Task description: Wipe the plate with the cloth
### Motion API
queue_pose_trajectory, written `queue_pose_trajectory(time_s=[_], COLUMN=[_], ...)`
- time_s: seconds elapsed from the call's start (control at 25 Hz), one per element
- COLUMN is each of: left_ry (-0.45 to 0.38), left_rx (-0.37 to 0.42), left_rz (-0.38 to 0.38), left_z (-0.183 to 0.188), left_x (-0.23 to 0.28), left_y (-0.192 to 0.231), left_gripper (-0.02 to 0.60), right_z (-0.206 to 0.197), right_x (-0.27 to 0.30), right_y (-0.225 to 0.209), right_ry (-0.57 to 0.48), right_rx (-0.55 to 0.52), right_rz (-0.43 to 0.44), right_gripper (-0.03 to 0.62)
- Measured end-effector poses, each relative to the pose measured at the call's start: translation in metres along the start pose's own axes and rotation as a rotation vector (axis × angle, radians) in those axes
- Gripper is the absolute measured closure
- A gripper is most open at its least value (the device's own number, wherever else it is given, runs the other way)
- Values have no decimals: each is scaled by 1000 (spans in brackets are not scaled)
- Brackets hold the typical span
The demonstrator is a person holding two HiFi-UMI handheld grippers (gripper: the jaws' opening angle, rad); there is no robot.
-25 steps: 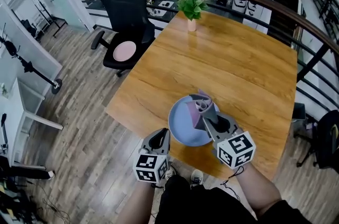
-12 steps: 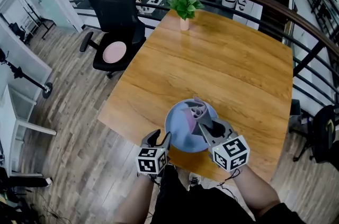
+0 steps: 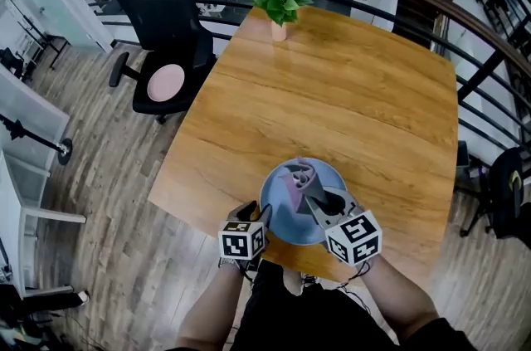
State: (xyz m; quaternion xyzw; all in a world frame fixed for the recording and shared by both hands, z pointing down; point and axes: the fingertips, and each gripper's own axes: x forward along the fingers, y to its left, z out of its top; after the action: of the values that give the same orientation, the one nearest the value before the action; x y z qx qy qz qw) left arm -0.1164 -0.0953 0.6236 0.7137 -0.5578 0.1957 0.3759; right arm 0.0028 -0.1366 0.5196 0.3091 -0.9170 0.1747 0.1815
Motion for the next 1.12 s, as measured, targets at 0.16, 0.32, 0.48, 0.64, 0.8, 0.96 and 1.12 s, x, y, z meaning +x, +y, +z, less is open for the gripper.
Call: queue_pose_trajectory(time_s=[0.16,0.32,0.48,0.64,0.8,0.96,1.12], left_ry=[43,73,94,91,84,79,78], left_rx=[4,-5,-15,-24,-30,-17,20], left_rz=[-37,-72,-95,-104,-114,-95,-62], left_z=[-2,-3,-5,-4,-3,-3,-5], left_x=[14,24,31,34,36,37,39], left_y=[3,6,10,14,14,16,17], left_gripper=[405,405,407,437,443,455,496], right_z=[-9,-16,-25,-33,-41,-50,-64], right_x=[18,36,49,62,74,87,100], right_y=[4,6,7,8,13,20,25], right_ry=[37,71,108,144,177,218,264], right_rx=[-2,-5,-8,-19,-31,-58,-96], right_rz=[5,14,21,35,58,80,89], right_gripper=[522,522,522,522,522,522,522])
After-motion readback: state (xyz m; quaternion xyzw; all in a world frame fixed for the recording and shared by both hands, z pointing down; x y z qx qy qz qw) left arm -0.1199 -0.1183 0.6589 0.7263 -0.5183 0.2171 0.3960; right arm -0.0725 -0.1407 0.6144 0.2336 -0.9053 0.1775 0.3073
